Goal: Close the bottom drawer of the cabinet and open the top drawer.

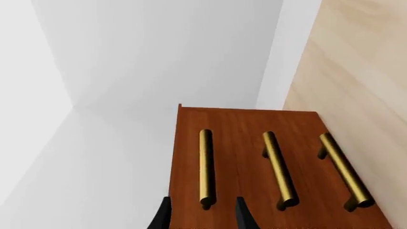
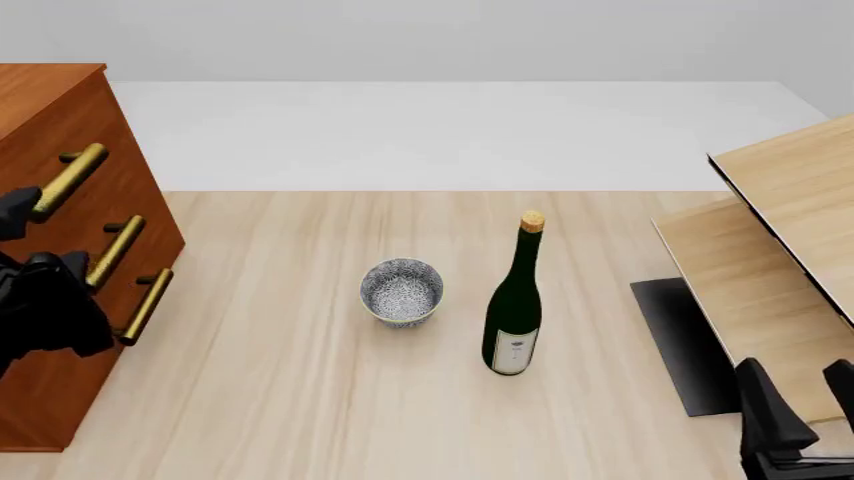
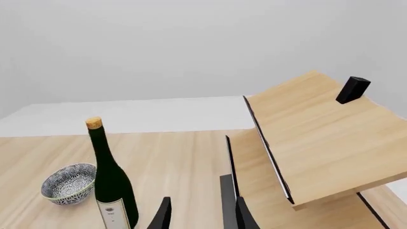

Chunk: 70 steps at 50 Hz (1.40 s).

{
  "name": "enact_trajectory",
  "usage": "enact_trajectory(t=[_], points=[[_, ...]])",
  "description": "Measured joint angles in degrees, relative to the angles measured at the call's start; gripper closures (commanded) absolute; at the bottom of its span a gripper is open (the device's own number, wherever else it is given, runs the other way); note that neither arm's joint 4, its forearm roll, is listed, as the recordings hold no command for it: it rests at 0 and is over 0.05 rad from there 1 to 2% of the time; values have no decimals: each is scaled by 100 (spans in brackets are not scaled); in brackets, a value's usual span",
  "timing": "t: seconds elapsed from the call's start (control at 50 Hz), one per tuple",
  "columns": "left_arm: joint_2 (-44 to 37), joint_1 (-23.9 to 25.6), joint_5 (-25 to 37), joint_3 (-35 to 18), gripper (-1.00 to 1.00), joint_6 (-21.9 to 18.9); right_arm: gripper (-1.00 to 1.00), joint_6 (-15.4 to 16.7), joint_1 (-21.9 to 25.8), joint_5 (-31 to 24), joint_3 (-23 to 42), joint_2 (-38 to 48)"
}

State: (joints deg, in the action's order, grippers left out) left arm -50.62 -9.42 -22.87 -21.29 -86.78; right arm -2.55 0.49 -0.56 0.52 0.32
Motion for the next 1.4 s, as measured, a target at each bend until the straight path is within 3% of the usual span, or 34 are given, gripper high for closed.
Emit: enact_trajectory(t=[1.4], points=[[-1331, -635, -898, -451, -100, 181, -100, 202, 23, 34, -21, -10]])
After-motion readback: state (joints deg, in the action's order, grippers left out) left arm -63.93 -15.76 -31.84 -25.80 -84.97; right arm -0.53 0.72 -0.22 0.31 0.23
